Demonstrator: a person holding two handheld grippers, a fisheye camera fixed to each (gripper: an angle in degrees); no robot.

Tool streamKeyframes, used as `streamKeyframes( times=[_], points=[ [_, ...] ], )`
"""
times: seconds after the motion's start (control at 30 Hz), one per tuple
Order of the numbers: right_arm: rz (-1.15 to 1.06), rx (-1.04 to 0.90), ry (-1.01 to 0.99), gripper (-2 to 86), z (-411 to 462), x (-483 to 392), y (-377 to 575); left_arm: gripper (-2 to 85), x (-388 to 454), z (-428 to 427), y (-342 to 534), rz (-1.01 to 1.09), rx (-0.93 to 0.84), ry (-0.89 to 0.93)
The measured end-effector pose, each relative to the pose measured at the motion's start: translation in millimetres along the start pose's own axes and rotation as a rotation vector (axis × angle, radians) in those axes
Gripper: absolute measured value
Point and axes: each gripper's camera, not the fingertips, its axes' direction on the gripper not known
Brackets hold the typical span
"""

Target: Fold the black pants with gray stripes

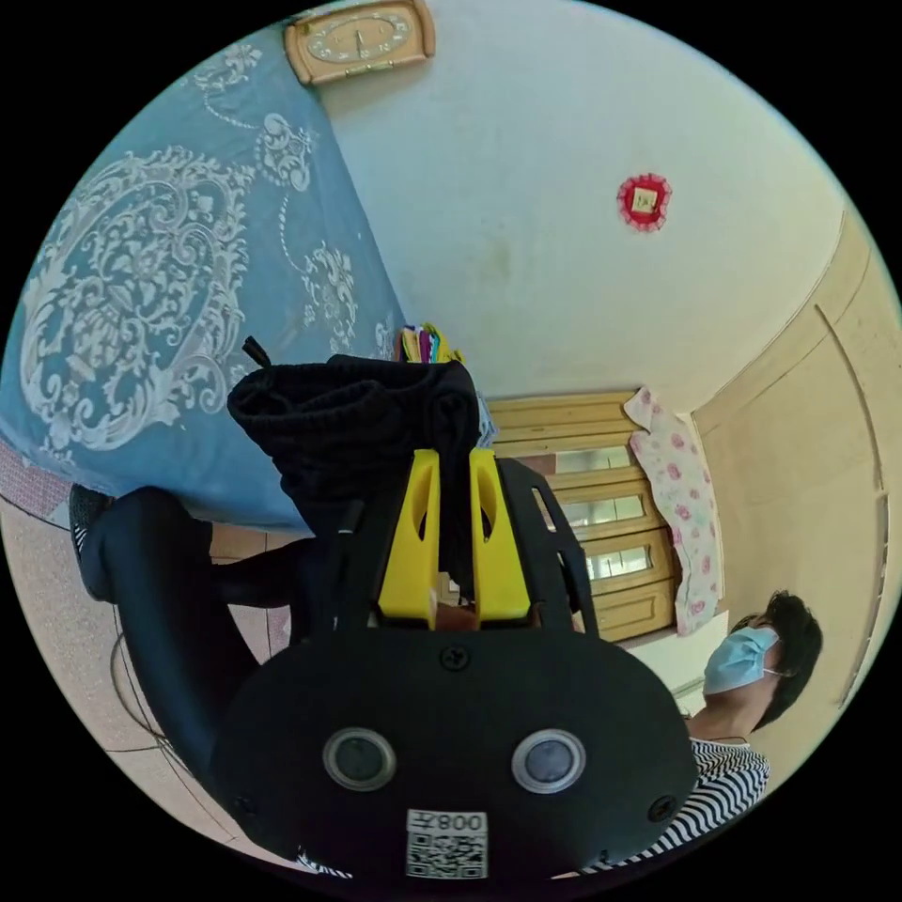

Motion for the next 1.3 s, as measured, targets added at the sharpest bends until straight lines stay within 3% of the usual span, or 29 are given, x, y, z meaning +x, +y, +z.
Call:
streamKeyframes(
  times=[0.23,0.47,0.6,0.67,0.83,0.93,1.07,1.3],
  points=[
    [-0.053,0.302,0.058,0.7,-145.2,-28.8,29.3,5.6,-45.2,218.6,-84.6,0.073,-0.285,0.036],
    [-0.28,0.495,0.301,0.8,-279.5,-119.9,7.6,6.0,-72.8,440.8,-162.5,0.268,-0.478,0.147],
    [-0.262,0.535,0.431,0.9,-319.6,-117.7,2.3,6.0,-131.5,529.3,-189.6,0.296,-0.549,0.07],
    [-0.165,0.545,0.49,1.1,-336.5,-81.3,1.0,6.0,-196.0,581.1,-205.3,0.272,-0.599,-0.052],
    [0.188,0.483,0.521,1.4,-344.9,39.9,2.6,6.1,-334.4,650.4,-227.8,0.18,-0.727,-0.384],
    [0.224,0.462,0.471,1.6,-335.1,66.3,9.1,6.0,-379.6,668.5,-246.2,0.155,-0.716,-0.254],
    [0.209,0.516,0.434,1.8,-339.7,62.6,19.5,6.4,-416.1,698.5,-263.2,0.318,-0.791,-0.307],
    [0.223,0.579,0.362,2.0,-352.6,66.1,42.7,7.2,-497.2,713.7,-279.0,0.319,-0.755,-0.322]
  ],
)
